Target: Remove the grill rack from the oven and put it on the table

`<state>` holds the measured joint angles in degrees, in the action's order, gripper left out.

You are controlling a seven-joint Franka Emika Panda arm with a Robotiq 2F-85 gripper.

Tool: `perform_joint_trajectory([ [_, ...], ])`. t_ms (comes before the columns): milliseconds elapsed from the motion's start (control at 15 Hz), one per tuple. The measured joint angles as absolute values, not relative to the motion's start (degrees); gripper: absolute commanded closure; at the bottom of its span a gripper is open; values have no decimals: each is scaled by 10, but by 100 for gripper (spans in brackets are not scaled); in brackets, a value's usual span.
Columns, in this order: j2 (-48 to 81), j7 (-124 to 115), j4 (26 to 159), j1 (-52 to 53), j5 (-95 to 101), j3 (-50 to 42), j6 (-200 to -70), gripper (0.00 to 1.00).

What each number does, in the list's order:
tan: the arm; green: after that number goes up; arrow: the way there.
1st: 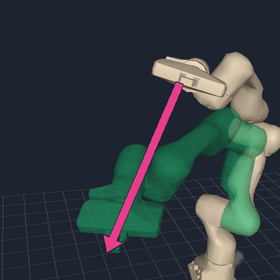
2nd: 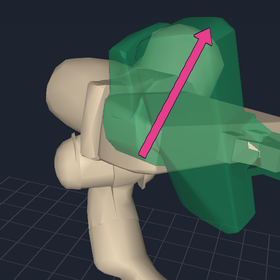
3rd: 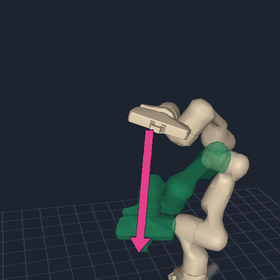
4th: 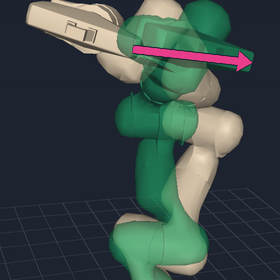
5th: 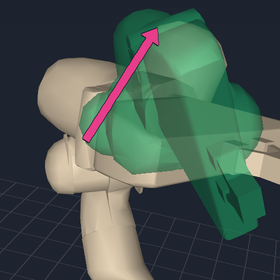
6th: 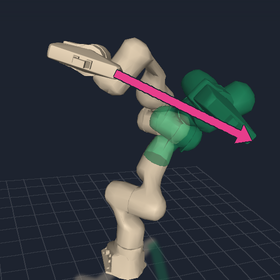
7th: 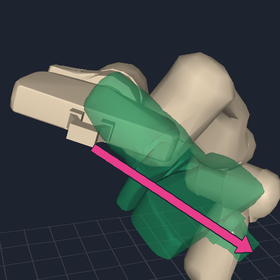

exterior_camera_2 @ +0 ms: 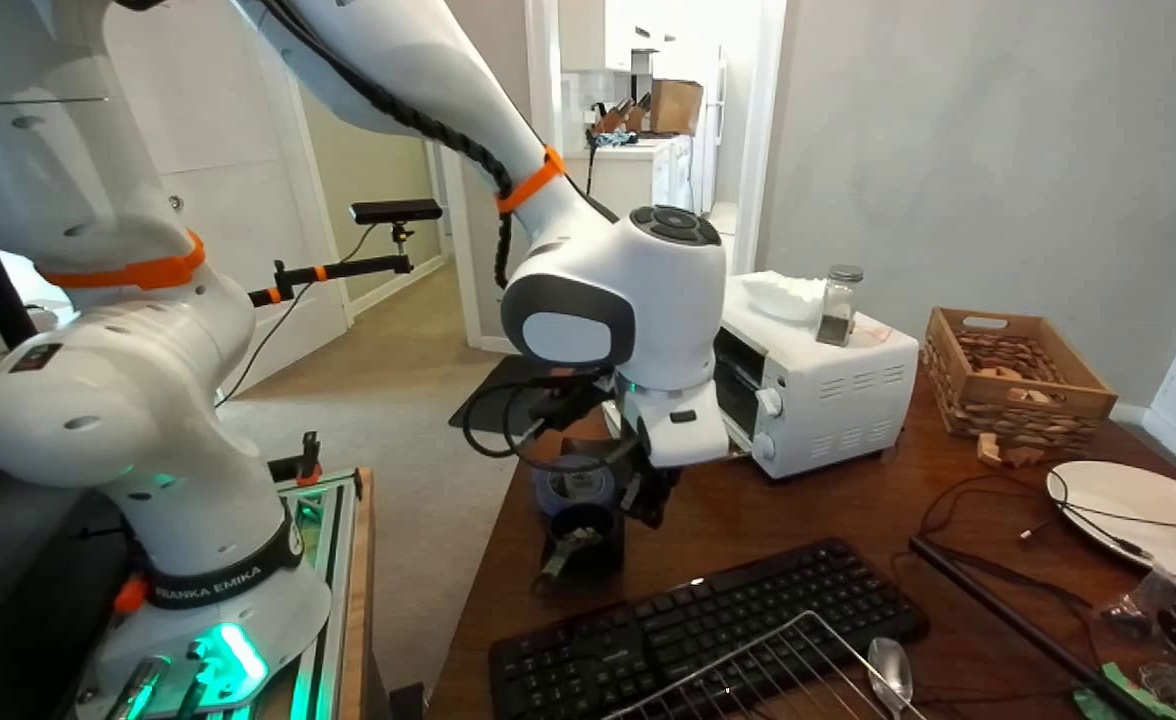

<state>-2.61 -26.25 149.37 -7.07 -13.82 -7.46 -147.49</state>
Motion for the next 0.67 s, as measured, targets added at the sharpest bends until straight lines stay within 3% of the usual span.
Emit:
perform_joint_trajectory([
  [467,-58,-294,1530,-55,-59,-7,-1593,100],
  [533,-58,-307,1529,-54,-38,3,-1600,78],
  [600,-58,-320,1528,-53,-21,14,-1604,73],
  [667,-58,-332,1526,-51,-14,23,-1604,91],
])
